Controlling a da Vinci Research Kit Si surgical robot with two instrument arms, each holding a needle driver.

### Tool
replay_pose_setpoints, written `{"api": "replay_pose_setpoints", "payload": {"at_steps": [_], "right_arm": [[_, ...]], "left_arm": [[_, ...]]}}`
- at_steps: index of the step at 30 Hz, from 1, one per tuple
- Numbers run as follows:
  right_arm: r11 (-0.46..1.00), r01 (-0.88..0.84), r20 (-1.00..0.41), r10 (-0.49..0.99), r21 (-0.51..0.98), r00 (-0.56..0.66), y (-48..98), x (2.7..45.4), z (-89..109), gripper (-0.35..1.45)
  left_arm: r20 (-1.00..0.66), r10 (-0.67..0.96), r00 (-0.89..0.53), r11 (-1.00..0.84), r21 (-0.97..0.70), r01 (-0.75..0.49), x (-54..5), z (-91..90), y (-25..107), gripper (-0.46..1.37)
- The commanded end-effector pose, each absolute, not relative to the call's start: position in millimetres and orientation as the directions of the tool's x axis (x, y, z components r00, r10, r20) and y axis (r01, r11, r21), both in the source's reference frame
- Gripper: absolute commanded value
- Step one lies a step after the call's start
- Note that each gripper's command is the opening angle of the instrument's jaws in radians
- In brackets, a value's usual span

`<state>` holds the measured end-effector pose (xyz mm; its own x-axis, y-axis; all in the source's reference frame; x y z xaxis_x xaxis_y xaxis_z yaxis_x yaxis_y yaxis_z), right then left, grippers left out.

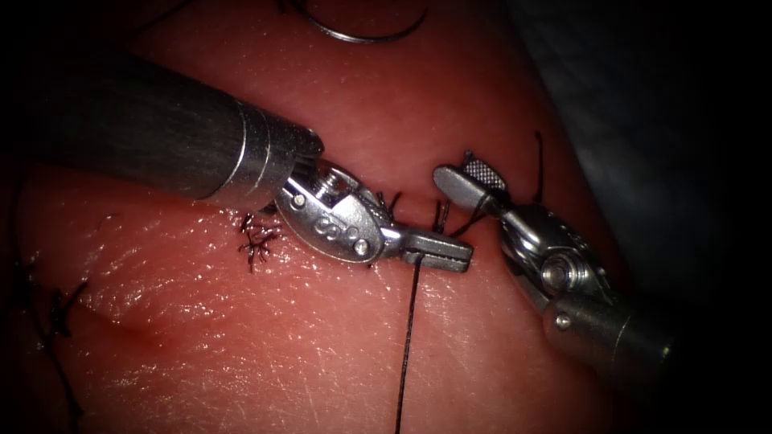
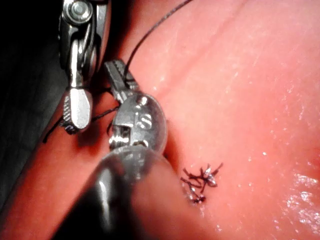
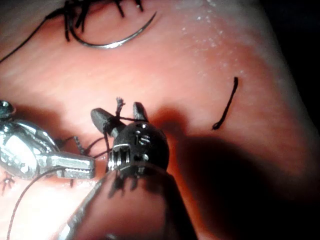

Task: Wound Closure
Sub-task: Grab the short tail with the right gripper, then pull the right gripper down and the left gripper up to tighten the suture

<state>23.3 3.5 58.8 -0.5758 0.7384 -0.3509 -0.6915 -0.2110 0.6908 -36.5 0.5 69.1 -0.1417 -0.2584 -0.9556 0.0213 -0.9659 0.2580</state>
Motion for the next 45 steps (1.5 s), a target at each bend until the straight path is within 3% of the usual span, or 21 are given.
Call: {"api": "replay_pose_setpoints", "payload": {"at_steps": [1, 7, 9, 10, 11, 12, 19, 31, 45], "right_arm": [[-0.209, -0.690, -0.350, 0.739, 0.693, -0.575, 3.6, 23.3, 58.9, 0.70], [-0.201, -0.683, -0.340, 0.748, 0.703, -0.570, 3.7, 24.1, 59.0, 0.65], [-0.199, -0.680, -0.336, 0.751, 0.706, -0.568, 3.7, 24.4, 59.0, 0.51], [-0.197, -0.678, -0.333, 0.753, 0.708, -0.567, 3.7, 24.7, 58.9, 0.22], [-0.193, -0.667, -0.316, 0.764, 0.719, -0.562, 3.6, 24.9, 58.9, -0.32], [-0.186, -0.668, -0.314, 0.771, 0.720, -0.553, 3.6, 25.0, 58.8, -0.35], [-0.154, -0.652, -0.257, 0.833, 0.742, -0.490, 3.6, 25.4, 58.0, -0.35], [-0.150, -0.648, -0.262, 0.829, 0.746, -0.493, 3.8, 25.4, 56.6, -0.35], [-0.080, -0.657, -0.265, 0.873, 0.750, -0.409, 2.4, 25.4, 56.7, -0.35]], "left_arm": [[-0.955, -0.259, -0.141, -0.966, 0.257, 0.032, -36.5, 69.1, 0.5, -0.35], [-0.954, -0.267, -0.139, -0.964, 0.265, 0.035, -36.6, 69.3, 0.3, -0.35], [-0.954, -0.267, -0.139, -0.964, 0.265, 0.035, -36.6, 69.3, 0.3, -0.35], [-0.954, -0.267, -0.138, -0.964, 0.265, 0.036, -36.5, 69.3, 0.4, -0.35], [-0.954, -0.267, -0.138, -0.964, 0.265, 0.036, -36.5, 69.4, 0.4, -0.35], [-0.954, -0.267, -0.137, -0.964, 0.265, 0.036, -36.5, 69.4, 0.4, -0.35], [-0.955, -0.266, -0.134, -0.964, 0.263, 0.035, -36.2, 69.5, 0.9, -0.35], [-0.964, -0.234, -0.128, -0.972, 0.232, 0.031, -35.4, 69.2, 2.1, -0.35], [-0.979, -0.163, -0.120, -0.986, 0.165, -0.002, -32.5, 67.2, 8.0, -0.35]]}}
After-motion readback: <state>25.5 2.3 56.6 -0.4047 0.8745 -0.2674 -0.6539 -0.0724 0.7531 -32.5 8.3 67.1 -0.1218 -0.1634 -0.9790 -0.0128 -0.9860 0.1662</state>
